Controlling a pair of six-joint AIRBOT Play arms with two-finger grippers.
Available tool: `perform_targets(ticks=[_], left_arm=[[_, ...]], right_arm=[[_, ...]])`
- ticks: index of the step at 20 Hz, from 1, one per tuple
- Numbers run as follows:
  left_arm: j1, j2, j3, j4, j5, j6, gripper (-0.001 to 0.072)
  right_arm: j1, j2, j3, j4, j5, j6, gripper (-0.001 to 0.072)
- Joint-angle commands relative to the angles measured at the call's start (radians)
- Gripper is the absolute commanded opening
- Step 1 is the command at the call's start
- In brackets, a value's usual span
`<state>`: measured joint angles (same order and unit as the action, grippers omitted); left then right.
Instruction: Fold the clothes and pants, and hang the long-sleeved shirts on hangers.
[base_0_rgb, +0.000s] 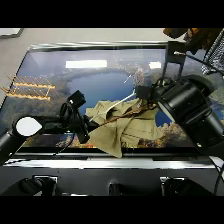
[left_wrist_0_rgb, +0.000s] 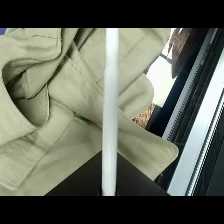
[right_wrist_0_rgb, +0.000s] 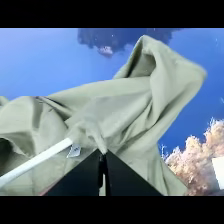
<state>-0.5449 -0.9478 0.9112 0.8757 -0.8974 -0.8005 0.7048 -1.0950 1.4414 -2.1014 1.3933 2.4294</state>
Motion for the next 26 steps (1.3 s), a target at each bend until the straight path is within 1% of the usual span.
perform_targets(ticks=[1,7,9,14,15,17,24,25,26], left_arm=[[-0.005,-0.021,0.001,-0.104,0.031,0.072,0.0018],[-0.016,-0.062,0.000,-0.106,0.035,0.073,0.0018],[-0.016,-0.067,0.000,-0.106,0.037,0.107,0.0019],[-0.018,-0.073,0.000,-0.110,0.081,0.106,0.0018],[-0.020,-0.072,0.000,-0.130,0.093,0.114,0.0018],[-0.034,-0.073,0.000,-0.185,0.106,0.177,0.0018],[-0.053,-0.074,0.000,-0.223,0.151,0.181,0.0019],[-0.053,-0.074,0.000,-0.223,0.151,0.181,0.0018],[-0.053,-0.074,0.000,-0.223,0.151,0.181,0.0018]], right_arm=[[0.004,-0.007,0.001,-0.002,-0.026,0.026,0.0028],[0.004,0.002,0.034,-0.004,-0.014,0.039,0.0028],[0.004,0.002,0.065,-0.013,0.019,0.032,0.0028],[0.004,0.008,0.120,-0.006,0.018,0.028,0.0028],[0.004,0.005,0.119,-0.003,0.021,0.028,0.0028],[0.004,-0.003,0.119,-0.004,0.022,0.027,0.0029],[0.004,-0.026,0.119,-0.005,0.019,0.023,0.0030],[0.004,-0.026,0.119,-0.005,0.026,0.023,0.0032],[0.004,-0.026,0.119,-0.005,0.037,0.016,0.0064]])
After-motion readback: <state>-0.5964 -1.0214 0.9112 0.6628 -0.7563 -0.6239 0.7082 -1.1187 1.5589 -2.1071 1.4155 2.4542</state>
